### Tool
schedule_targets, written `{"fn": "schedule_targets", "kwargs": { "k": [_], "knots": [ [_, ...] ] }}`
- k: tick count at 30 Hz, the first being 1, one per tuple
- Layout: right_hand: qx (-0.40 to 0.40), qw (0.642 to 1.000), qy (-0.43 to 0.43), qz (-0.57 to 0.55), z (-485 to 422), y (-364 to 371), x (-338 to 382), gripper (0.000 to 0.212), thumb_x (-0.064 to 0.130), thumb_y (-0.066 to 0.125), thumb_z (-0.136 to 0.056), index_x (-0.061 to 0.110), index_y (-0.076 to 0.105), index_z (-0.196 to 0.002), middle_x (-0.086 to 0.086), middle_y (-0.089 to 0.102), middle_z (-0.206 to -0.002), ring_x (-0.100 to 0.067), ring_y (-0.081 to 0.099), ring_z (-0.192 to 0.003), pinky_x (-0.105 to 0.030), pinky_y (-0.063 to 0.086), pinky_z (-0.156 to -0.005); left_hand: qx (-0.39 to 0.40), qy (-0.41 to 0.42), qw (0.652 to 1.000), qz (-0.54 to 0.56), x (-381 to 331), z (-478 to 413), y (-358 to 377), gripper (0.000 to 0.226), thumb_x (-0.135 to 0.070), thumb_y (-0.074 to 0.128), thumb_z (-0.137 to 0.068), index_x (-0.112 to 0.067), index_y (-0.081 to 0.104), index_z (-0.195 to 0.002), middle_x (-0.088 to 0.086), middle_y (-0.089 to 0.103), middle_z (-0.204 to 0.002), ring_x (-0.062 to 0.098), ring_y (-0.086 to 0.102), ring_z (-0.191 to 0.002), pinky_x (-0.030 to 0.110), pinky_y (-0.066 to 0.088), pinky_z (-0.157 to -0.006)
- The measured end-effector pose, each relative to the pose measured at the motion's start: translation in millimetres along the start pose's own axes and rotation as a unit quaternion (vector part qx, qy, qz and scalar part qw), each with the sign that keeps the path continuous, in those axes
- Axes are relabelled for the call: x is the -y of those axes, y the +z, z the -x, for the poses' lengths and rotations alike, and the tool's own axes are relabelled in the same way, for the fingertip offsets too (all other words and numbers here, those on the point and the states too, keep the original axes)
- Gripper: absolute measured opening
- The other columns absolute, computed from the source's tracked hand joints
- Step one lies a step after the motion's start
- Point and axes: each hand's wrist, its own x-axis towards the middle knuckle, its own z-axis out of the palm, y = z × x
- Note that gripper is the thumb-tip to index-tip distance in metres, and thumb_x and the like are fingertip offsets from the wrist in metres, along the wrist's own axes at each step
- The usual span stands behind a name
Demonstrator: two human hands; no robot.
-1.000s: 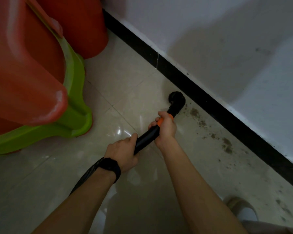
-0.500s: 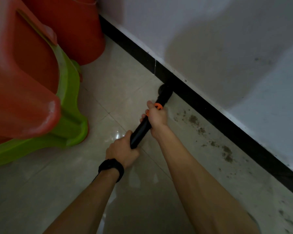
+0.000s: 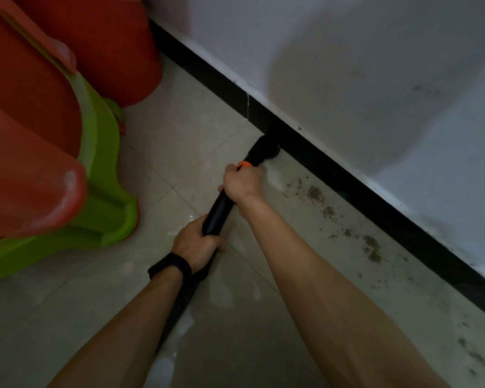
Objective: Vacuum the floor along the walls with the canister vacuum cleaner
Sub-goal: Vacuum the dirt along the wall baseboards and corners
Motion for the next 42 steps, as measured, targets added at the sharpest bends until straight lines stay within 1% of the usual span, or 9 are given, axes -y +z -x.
{"fn": "schedule_targets", "kwargs": {
  "k": [2,4,7,9,13,16,25,30,42],
  "knots": [
    [-0.027,0.999,-0.004,-0.035,33,-14,10,0.031,0.033,0.050,-0.099,0.003,0.044,-0.104,-0.012,0.067,-0.085,-0.034,0.074,-0.088,-0.047,0.061,-0.087,0.006,0.016,0.999,-0.044,3,3,0,0.041,-0.031,0.061,-0.048,-0.033,0.064,-0.089,-0.003,0.068,-0.074,0.019,0.065,-0.069,0.032,0.052,-0.062],
    [-0.044,0.995,0.021,-0.091,36,-27,-3,0.022,0.020,0.051,-0.104,0.014,0.040,-0.086,-0.003,0.059,-0.072,-0.026,0.071,-0.071,-0.042,0.062,-0.079,0.010,0.039,0.994,-0.098,5,5,0,0.042,-0.034,0.058,-0.051,-0.035,0.062,-0.092,-0.005,0.067,-0.076,0.018,0.064,-0.070,0.033,0.053,-0.064],
    [-0.051,0.984,0.032,-0.165,36,-36,-22,0.013,0.019,0.055,-0.102,0.006,0.054,-0.104,-0.001,0.057,-0.072,-0.013,0.066,-0.052,-0.030,0.057,-0.060,0.025,0.070,0.983,-0.169,6,11,5,0.031,-0.031,0.060,-0.062,-0.032,0.055,-0.092,-0.005,0.063,-0.076,0.018,0.060,-0.068,0.030,0.045,-0.056],
    [-0.044,0.971,0.054,-0.227,37,-39,-28,0.024,0.017,0.060,-0.099,0.007,0.056,-0.121,-0.002,0.057,-0.075,-0.011,0.064,-0.048,-0.028,0.054,-0.055,0.020,0.089,0.973,-0.212,5,16,6,0.024,-0.026,0.062,-0.073,-0.031,0.049,-0.092,-0.005,0.058,-0.075,0.019,0.055,-0.066,0.027,0.036,-0.053],
    [0.015,0.933,0.062,-0.354,49,-46,-25,0.012,0.005,0.063,-0.097,0.010,0.054,-0.102,-0.006,0.056,-0.069,-0.020,0.060,-0.053,-0.030,0.055,-0.052,-0.011,0.117,0.953,-0.278,5,25,-3,0.020,-0.028,0.060,-0.081,-0.032,0.045,-0.094,-0.007,0.053,-0.072,0.021,0.054,-0.067,0.028,0.034,-0.054],
    [0.035,0.923,0.083,-0.374,65,-31,-29,0.013,0.006,0.064,-0.097,0.011,0.053,-0.095,-0.004,0.054,-0.066,-0.019,0.059,-0.052,-0.032,0.055,-0.053,-0.023,0.121,0.941,-0.315,19,36,-20,0.020,-0.032,0.060,-0.083,-0.032,0.044,-0.095,-0.007,0.053,-0.073,0.023,0.054,-0.069,0.029,0.037,-0.057],
    [-0.019,0.866,0.173,-0.469,124,1,-77,0.016,0.002,0.065,-0.089,0.009,0.053,-0.098,-0.003,0.053,-0.059,-0.017,0.050,-0.045,-0.031,0.050,-0.051,-0.008,0.163,0.894,-0.417,73,71,-47,0.037,-0.065,0.050,-0.087,-0.031,0.036,-0.089,-0.007,0.064,-0.087,0.024,0.066,-0.082,0.031,0.041,-0.061],
    [-0.069,0.866,0.169,-0.466,125,-13,-82,0.018,0.001,0.063,-0.085,0.009,0.053,-0.098,-0.002,0.051,-0.057,-0.017,0.046,-0.043,-0.027,0.046,-0.045,0.018,0.189,0.883,-0.430,68,78,-24,0.035,-0.061,0.048,-0.091,-0.030,0.032,-0.094,-0.005,0.066,-0.095,0.024,0.065,-0.081,0.031,0.037,-0.060],
    [-0.070,0.877,0.148,-0.452,104,-30,-69,0.010,0.002,0.063,-0.083,0.009,0.056,-0.084,-0.002,0.050,-0.058,-0.016,0.045,-0.042,-0.026,0.044,-0.046,0.001,0.191,0.881,-0.433,55,62,-5,0.034,-0.059,0.045,-0.093,-0.028,0.030,-0.096,-0.006,0.063,-0.093,0.022,0.059,-0.072,0.031,0.039,-0.060]
  ]
}}
